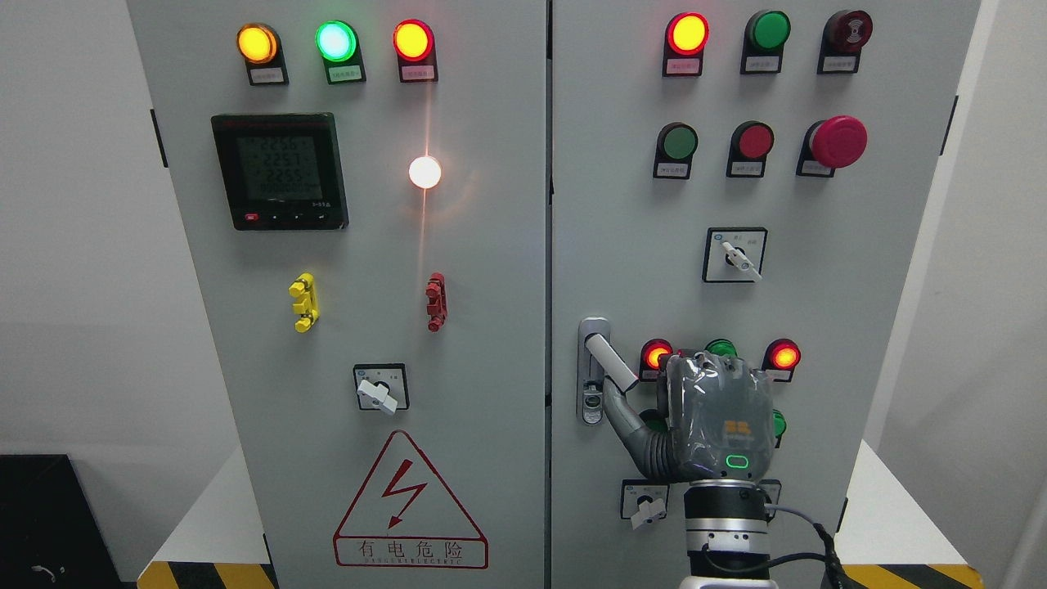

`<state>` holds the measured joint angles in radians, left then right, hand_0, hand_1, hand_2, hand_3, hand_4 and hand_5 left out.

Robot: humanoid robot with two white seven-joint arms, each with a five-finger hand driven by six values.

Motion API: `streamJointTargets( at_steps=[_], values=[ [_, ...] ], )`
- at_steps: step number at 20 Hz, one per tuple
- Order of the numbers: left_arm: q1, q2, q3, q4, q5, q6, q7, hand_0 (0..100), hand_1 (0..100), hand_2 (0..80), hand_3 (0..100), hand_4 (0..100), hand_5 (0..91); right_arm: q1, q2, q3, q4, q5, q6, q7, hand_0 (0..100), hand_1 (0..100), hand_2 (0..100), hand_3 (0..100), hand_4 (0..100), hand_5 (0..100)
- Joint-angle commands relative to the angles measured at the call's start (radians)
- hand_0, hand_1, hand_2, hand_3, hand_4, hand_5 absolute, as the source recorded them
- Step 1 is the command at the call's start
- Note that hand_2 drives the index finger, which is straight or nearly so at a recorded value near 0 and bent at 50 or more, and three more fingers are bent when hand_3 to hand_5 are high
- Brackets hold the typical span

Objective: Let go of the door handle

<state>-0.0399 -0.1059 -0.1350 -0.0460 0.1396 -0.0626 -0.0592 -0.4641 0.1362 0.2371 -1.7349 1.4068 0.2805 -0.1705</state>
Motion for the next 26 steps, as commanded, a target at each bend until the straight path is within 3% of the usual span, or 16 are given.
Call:
streamJointTargets(
  at_steps=[1,26],
  values=[
    [0.000,0.000,0.000,0.000,0.000,0.000,-0.001,12,56,0.0,0,0,0.0,0.002,-0.001,-0.002,-0.012,0.000,-0.001,-0.003,39,34,100,100,99,100],
    [0.000,0.000,0.000,0.000,0.000,0.000,-0.001,12,56,0.0,0,0,0.0,0.007,-0.001,-0.007,-0.018,0.000,-0.001,-0.003,39,37,100,100,99,100]
  ],
)
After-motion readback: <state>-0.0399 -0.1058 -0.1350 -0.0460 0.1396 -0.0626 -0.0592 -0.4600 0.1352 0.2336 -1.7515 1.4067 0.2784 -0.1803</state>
